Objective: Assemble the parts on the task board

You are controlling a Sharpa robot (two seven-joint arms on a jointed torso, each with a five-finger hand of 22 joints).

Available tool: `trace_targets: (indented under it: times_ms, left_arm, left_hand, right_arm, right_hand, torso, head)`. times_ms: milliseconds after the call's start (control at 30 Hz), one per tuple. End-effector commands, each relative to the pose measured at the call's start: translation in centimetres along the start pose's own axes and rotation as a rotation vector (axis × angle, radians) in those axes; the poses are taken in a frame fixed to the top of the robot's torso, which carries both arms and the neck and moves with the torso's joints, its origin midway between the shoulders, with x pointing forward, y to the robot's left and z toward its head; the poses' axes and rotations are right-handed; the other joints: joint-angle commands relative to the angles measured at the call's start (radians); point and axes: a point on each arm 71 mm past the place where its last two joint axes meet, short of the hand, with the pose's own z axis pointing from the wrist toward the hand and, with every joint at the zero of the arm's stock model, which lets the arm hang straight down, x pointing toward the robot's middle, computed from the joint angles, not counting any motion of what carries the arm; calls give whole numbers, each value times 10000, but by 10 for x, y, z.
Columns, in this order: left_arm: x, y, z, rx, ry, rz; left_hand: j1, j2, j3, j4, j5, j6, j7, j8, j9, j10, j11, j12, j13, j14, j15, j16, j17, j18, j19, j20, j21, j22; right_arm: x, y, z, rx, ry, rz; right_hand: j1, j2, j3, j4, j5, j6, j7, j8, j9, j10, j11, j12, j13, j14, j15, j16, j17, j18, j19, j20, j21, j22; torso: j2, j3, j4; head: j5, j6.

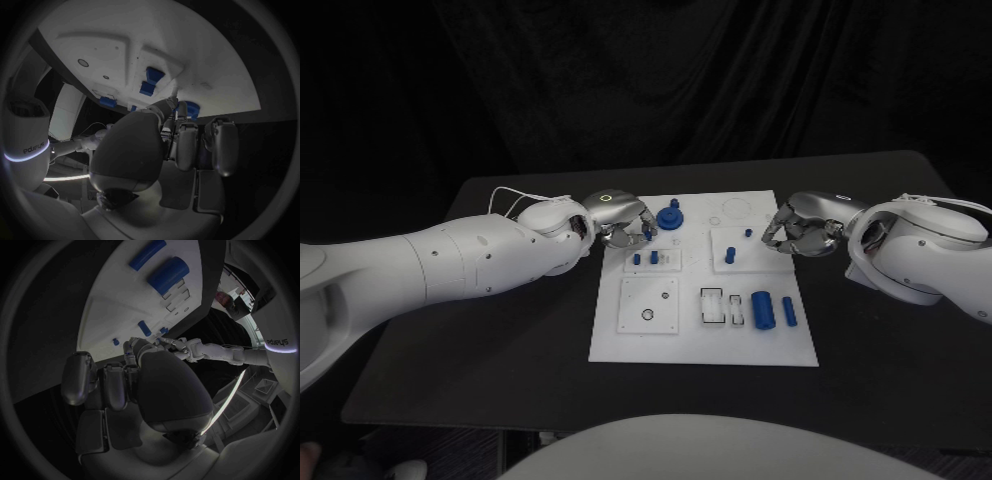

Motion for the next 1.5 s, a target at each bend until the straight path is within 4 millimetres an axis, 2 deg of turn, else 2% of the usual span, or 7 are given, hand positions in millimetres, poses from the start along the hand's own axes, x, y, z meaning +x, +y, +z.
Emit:
trace_targets:
  times_ms: [33,1000,1500]
  left_arm:
    - [2,0,2,1,83,-35]
    - [7,-4,5,72,366,-131]
    - [8,-4,4,71,386,-146]
  left_hand:
    - [-42,-16,61,-30,-18,-75,28,-55,3,76,8,-67,-16,-60,27,-78,-34,-74,-79,15,-62,1923]
    - [-83,-49,73,-38,-43,-208,-7,-77,-68,111,20,-133,-75,-170,45,-162,-200,-48,-161,30,-179,1888]
    - [-122,-105,127,-68,-36,-465,-108,-87,-211,61,47,-274,-172,-423,63,-381,-591,18,-365,48,-473,1797]
  right_arm:
    - [1,-1,0,119,91,-21]
    - [3,-1,1,145,174,-24]
    - [3,-1,1,158,195,-25]
  right_hand:
    - [-13,-18,31,-11,24,50,7,36,12,-56,-41,-36,776,544,-66,-35,899,188,-54,-15,-51,1658]
    - [16,-9,51,-39,18,51,8,35,16,-58,-41,-39,773,539,-68,-47,886,193,-63,-19,-80,1650]
    - [33,-9,60,-56,21,50,9,34,17,-72,-41,-50,757,533,-69,-65,865,199,-75,-21,-115,1641]
  torso:
    - [-1,-1,-7]
    - [-5,0,2]
    - [-4,-2,0]
  head:
    - [-16,1]
    - [-62,1]
    - [-57,1]
